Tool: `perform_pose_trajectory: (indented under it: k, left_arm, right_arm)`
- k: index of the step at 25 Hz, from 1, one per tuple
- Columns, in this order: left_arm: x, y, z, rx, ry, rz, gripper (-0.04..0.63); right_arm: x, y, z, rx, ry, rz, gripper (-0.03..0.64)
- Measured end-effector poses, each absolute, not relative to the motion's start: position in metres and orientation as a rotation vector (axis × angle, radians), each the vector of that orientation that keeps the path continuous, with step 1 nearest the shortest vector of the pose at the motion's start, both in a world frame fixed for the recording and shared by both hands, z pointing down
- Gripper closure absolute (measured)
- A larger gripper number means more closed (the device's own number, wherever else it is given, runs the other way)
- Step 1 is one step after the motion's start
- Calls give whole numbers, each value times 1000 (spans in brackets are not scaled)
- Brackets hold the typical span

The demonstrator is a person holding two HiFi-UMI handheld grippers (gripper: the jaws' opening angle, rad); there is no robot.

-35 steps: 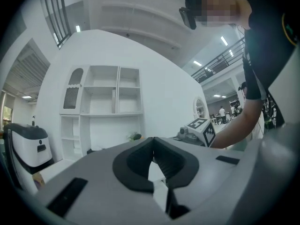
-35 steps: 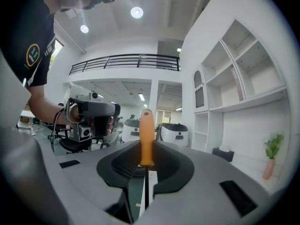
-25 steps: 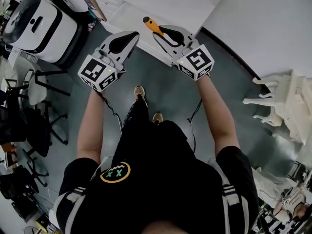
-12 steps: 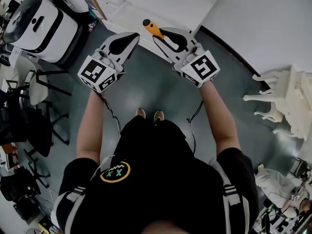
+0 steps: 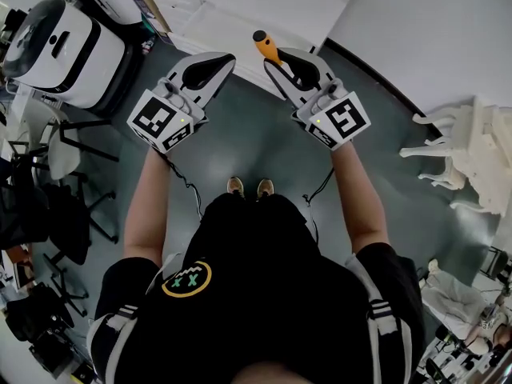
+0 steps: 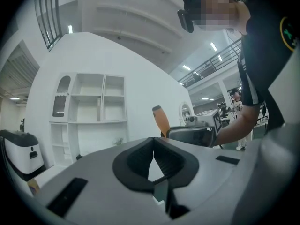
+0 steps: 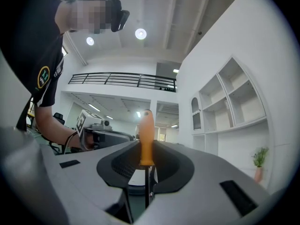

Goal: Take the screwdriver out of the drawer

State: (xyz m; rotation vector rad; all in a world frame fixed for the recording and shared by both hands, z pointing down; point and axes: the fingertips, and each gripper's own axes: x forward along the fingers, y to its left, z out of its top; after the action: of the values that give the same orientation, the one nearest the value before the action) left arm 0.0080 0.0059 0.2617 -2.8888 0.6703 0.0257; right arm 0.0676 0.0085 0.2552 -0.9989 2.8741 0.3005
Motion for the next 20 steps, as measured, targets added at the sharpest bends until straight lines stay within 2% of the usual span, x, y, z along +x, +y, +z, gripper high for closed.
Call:
perform_pose_trajectory:
  k: [20]
  left_arm:
    - [-5, 26, 252, -2880, 628, 52, 575]
  right_arm:
    - [52, 28, 247, -1028, 2867, 328, 512]
